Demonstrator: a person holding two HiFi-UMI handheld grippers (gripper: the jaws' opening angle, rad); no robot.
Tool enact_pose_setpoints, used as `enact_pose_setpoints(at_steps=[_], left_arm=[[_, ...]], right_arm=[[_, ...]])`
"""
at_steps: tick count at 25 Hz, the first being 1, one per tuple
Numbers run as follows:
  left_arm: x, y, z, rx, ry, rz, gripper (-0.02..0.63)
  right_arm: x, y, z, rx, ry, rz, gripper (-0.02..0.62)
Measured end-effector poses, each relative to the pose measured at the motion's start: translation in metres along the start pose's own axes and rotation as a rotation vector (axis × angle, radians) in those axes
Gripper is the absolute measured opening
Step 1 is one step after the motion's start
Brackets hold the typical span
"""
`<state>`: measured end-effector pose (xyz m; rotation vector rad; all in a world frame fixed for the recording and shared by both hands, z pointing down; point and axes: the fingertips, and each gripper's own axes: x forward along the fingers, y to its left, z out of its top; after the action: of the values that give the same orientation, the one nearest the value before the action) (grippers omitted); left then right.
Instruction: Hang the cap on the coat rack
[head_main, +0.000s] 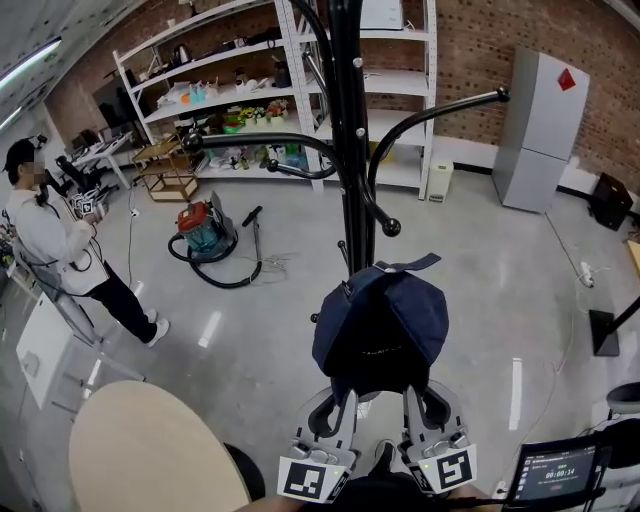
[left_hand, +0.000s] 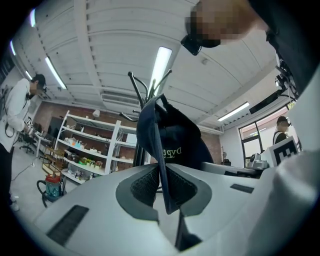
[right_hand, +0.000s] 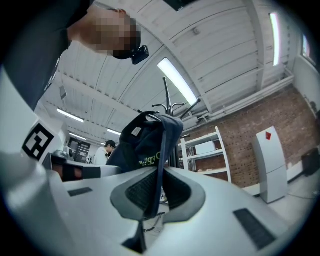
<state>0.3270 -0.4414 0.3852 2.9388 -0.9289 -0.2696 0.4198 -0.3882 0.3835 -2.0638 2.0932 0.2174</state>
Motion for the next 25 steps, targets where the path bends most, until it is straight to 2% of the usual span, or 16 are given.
enact_pose_setpoints(at_steps=[6,12,17,25], left_arm=[[0.025,-0.010,0.007,0.020,-0.004,0.027,0.035],[0.068,0.001,-0.004,0.032,0.013,0.071,0.036],[0.075,0.015,-0.002,0.040,0.011,0.095,0.035],[0.073,0.009,0.005,0.022,0.033,0.118,0.035]], right_arm=[[0.010,-0.027,0.004,0.017,-0.021,0.030,0.028],[0.044,-0.058,-0.004,0.057,-0.039,0.071,0.028],[0.063,-0.057,-0.007,0.061,-0.034,0.107,0.028],[0.059,-0.060,-0.005,0.074,0.006,0.123,0.028]])
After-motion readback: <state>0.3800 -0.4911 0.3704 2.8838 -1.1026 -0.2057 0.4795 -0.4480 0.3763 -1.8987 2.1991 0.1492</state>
